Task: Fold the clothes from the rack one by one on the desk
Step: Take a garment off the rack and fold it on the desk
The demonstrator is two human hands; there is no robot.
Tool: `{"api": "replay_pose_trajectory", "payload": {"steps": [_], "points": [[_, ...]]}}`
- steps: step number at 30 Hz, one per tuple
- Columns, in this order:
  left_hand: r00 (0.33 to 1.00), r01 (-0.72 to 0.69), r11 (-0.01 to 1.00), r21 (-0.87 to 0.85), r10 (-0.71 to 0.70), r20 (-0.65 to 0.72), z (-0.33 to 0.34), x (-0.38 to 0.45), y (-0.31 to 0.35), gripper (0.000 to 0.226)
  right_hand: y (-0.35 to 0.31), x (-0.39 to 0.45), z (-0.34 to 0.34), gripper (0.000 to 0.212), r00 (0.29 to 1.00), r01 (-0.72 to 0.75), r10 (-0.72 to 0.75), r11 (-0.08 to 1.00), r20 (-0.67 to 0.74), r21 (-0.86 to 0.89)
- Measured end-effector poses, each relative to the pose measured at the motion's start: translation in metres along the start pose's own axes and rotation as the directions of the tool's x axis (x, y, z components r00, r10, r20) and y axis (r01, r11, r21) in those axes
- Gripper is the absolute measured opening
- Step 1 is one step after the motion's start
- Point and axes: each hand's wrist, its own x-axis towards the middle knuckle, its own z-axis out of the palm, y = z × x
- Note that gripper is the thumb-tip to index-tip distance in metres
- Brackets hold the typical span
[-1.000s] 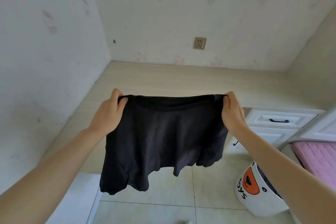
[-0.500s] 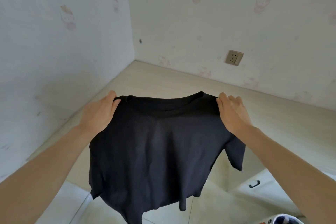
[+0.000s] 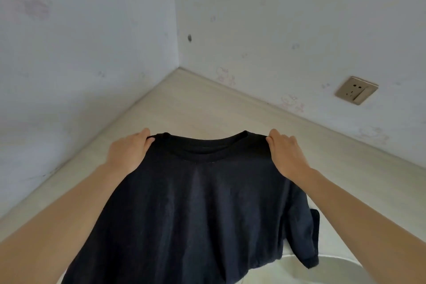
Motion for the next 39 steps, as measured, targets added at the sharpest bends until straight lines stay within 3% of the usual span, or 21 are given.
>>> {"api": "replay_pose_trajectory", "payload": {"steps": [6,9,14,16,20,24,29,32,35,39], "points": [[0.997,-0.072,0.996,0.052,0.070,0.026,0.049,0.077,-0.011,0.035,0.009,0.081,0.042,0.030,0.995,-0.050,0.051,0.999,0.082,-0.018],[0.990,-0.138,0.987,0.079,0.140,-0.018,0.067,0.119,-0.014,0.034,0.017,0.122,0.054,0.029,0.993,-0.081,0.074,0.994,0.092,0.072],[0.986,-0.168,0.983,0.074,0.169,-0.009,0.077,0.190,-0.012,0.031,0.029,0.183,0.064,0.007,0.988,-0.096,0.061,0.960,0.139,0.265],[0.983,-0.181,0.982,0.048,0.183,-0.018,0.083,0.222,-0.013,0.027,0.032,0.210,0.067,0.015,0.991,-0.032,0.004,0.978,0.137,0.207],[0.988,-0.145,0.989,0.009,0.146,-0.044,0.088,0.281,-0.014,0.010,0.036,0.261,0.077,0.023,0.987,0.142,-0.136,0.987,0.089,-0.072],[0.995,-0.013,0.999,0.034,0.016,-0.098,0.093,0.319,0.000,0.025,0.035,0.300,0.095,0.039,0.987,0.152,-0.143,0.980,0.076,-0.131],[0.987,0.093,0.992,0.089,-0.103,0.125,0.122,0.307,0.021,0.071,0.032,0.304,0.111,0.056,0.955,0.100,-0.049,0.981,0.291,-0.163],[0.968,0.066,0.995,0.075,-0.083,0.239,0.141,0.281,0.033,0.070,0.039,0.294,0.117,0.054,0.942,0.142,-0.084,0.977,0.326,-0.159],[0.968,0.009,0.998,0.066,-0.025,0.250,0.149,0.247,0.053,0.058,0.055,0.281,0.118,0.053,0.934,0.154,-0.084,0.972,0.346,-0.178],[0.953,-0.174,0.984,0.041,0.159,0.257,0.150,0.192,0.105,0.056,0.081,0.265,0.108,0.051,0.919,0.123,-0.042,0.975,0.392,-0.185]]}}
